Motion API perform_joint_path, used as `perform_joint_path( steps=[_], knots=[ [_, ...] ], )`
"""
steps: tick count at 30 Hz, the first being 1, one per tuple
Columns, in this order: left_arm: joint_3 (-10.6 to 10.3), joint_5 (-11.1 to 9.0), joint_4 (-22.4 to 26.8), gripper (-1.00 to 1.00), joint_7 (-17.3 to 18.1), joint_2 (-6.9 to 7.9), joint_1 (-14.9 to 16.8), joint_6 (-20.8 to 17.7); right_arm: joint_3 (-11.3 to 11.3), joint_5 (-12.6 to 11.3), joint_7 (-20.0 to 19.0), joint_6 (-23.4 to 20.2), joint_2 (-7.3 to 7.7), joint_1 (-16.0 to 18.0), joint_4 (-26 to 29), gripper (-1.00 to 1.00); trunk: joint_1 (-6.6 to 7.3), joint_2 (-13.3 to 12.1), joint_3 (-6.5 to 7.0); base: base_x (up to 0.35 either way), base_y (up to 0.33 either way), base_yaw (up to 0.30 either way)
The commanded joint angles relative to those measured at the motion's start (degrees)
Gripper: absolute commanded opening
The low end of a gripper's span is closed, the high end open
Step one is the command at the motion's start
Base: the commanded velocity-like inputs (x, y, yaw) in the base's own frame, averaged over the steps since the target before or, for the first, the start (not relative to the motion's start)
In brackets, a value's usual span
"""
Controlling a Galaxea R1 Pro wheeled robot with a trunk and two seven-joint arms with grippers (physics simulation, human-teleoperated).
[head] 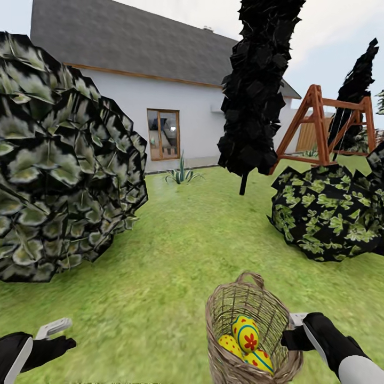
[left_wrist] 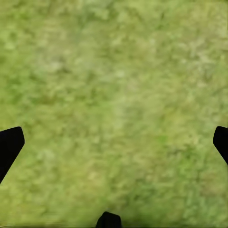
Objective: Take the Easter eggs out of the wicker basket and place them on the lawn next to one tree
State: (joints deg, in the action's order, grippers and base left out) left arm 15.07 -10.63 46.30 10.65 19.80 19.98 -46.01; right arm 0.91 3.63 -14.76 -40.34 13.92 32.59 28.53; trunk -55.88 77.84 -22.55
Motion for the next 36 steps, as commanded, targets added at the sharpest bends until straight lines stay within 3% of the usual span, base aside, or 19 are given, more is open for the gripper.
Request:
perform_joint_path(
  steps=[1, 11, 13, 15, 20, 25, 36],
  knots=[
    [0.13, -0.02, 0.04, 1.0, 0.17, -0.01, 0.06, -0.31, 0.06, 0.06, -0.36, -0.27, 0.05, 0.01, 0.12, -1.0, 0.23, -0.37, 0.12, 0.0, 0.0, 0.289],
    [0.28, -0.03, -0.39, 1.0, 0.28, 0.99, 0.06, -0.32, 0.09, 0.06, -0.6, -0.39, -0.15, 0.01, 0.18, -1.0, 2.42, -4.38, 1.91, 0.0, 0.0, 0.289],
    [1.6, -0.1, -0.54, 1.0, 2.35, 2.39, 0.06, -0.37, 0.76, 0.06, -0.63, -0.43, -1.19, 0.01, 0.16, -1.0, 2.86, -5.19, 2.27, 0.0, 0.0, 0.289],
    [2.74, 0.13, -1.73, 1.0, 6.43, 2.87, 0.06, -0.21, 2.09, 0.05, -0.54, -0.44, -1.8, 0.01, 0.13, -1.0, 3.3, -5.99, 2.63, 0.0, 0.0, 0.289],
    [2.98, 0.42, -3.19, 1.0, 7.39, 5.05, 0.06, 0.06, 2.43, -0.02, -0.62, -0.44, -1.95, 0.01, 0.12, -1.0, 4.4, -7.99, 3.53, 0.0, 0.0, 0.289],
    [2.92, 0.35, -4.1, 1.0, 7.55, 4.98, 0.06, 0.21, 2.43, -0.11, -0.63, -0.59, -2.01, 0.01, 0.12, -1.0, 4.4, -7.99, 3.53, 0.0, 0.046, 0.249],
    [3.0, 0.39, -4.42, 1.0, 7.46, 4.9, 0.06, 0.22, 2.49, -0.04, -0.49, -0.52, -2.77, 0.01, -1.06, -1.0, 4.4, -7.99, 3.53, 0.0, 0.333, 0.207]
  ],
)
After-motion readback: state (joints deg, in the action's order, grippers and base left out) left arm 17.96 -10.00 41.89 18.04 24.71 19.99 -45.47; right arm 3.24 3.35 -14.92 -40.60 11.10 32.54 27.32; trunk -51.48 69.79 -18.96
